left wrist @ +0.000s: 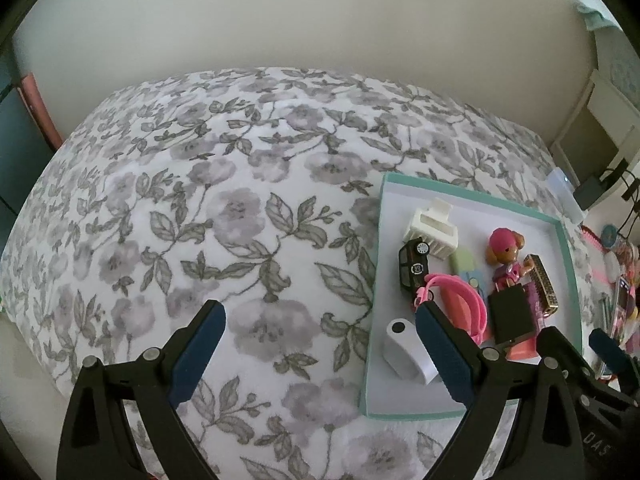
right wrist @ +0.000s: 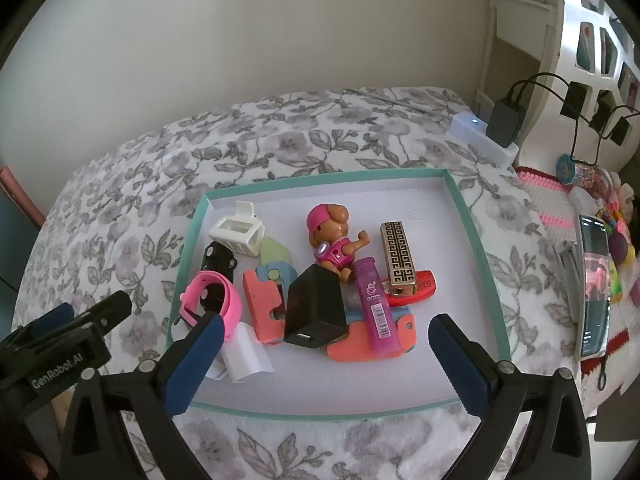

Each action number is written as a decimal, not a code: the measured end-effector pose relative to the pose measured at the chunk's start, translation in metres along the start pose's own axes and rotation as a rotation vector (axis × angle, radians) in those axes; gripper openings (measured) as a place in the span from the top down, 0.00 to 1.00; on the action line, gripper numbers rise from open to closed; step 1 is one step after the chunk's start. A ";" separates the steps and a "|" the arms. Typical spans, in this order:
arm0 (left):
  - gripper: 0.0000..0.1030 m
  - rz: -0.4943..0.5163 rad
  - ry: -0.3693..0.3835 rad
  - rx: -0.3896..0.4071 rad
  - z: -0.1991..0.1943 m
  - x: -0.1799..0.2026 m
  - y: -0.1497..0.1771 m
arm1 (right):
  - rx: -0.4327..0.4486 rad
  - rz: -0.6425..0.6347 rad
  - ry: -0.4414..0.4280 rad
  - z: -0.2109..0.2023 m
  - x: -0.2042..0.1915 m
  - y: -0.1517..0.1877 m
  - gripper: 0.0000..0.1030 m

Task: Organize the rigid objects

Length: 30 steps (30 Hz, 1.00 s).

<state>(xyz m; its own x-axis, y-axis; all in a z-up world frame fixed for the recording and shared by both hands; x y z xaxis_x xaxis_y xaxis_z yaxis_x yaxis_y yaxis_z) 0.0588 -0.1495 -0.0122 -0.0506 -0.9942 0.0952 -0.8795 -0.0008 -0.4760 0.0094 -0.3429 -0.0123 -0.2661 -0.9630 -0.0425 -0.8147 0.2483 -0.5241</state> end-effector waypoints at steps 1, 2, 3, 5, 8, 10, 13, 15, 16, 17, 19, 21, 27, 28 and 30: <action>0.07 -0.004 -0.001 0.003 -0.001 -0.001 0.000 | 0.001 -0.001 0.000 0.000 0.000 0.000 0.00; 0.07 -0.007 -0.005 0.007 -0.001 -0.002 -0.001 | 0.001 -0.002 0.001 0.000 0.000 0.000 0.00; 0.07 -0.008 -0.010 0.009 -0.002 -0.002 -0.001 | 0.002 -0.004 0.001 0.000 -0.001 0.000 0.00; 0.07 -0.006 -0.025 0.014 -0.003 -0.003 -0.002 | 0.003 -0.006 0.002 0.000 -0.001 0.000 0.00; 0.07 -0.004 -0.028 0.013 -0.004 -0.004 -0.002 | 0.004 -0.008 0.005 0.000 -0.002 0.000 0.00; 0.07 -0.002 -0.047 0.017 -0.005 -0.004 -0.002 | 0.004 -0.007 0.004 -0.001 -0.003 0.001 0.00; 0.07 -0.003 -0.063 0.034 -0.008 -0.004 -0.003 | 0.004 -0.007 0.005 -0.001 -0.003 0.001 0.00; 0.07 -0.009 -0.044 0.031 -0.009 -0.004 -0.003 | 0.002 -0.011 0.004 0.000 -0.004 0.001 0.00; 0.07 -0.011 -0.041 0.027 -0.008 -0.004 -0.003 | 0.002 -0.014 0.003 0.000 -0.004 0.001 0.00; 0.07 -0.009 -0.045 0.023 -0.008 -0.003 -0.003 | 0.001 -0.015 0.003 0.000 -0.004 0.001 0.00; 0.07 -0.001 -0.062 0.017 -0.007 -0.001 -0.003 | -0.001 -0.017 0.001 0.001 -0.003 0.001 0.00; 0.07 0.002 -0.066 0.016 -0.007 -0.001 -0.003 | -0.003 -0.017 0.001 0.001 -0.003 0.001 0.00; 0.07 0.007 -0.078 0.014 -0.007 -0.001 -0.002 | -0.012 -0.019 -0.002 0.003 -0.003 0.001 0.00; 0.07 0.007 -0.078 0.013 -0.006 -0.001 -0.002 | -0.013 -0.020 -0.002 0.004 -0.003 0.001 0.00; 0.07 0.007 -0.081 0.010 -0.006 -0.002 -0.002 | -0.015 -0.021 -0.004 0.004 -0.003 0.001 0.00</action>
<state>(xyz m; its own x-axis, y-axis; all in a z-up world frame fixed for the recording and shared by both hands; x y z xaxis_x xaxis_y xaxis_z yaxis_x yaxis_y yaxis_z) 0.0578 -0.1467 -0.0064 -0.0178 -0.9996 0.0213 -0.8744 0.0053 -0.4851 0.0111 -0.3402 -0.0164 -0.2471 -0.9683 -0.0353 -0.8277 0.2299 -0.5120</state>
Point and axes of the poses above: each gripper's, at about its wrist camera, not at the fingertips, and z roughly the way its jaws point, x to its right, y to its underside, the point moved 2 cm from there along z, roughly the way its jaws point, and after that the axes turned 4 degrees about y, right-handed, at the moved point
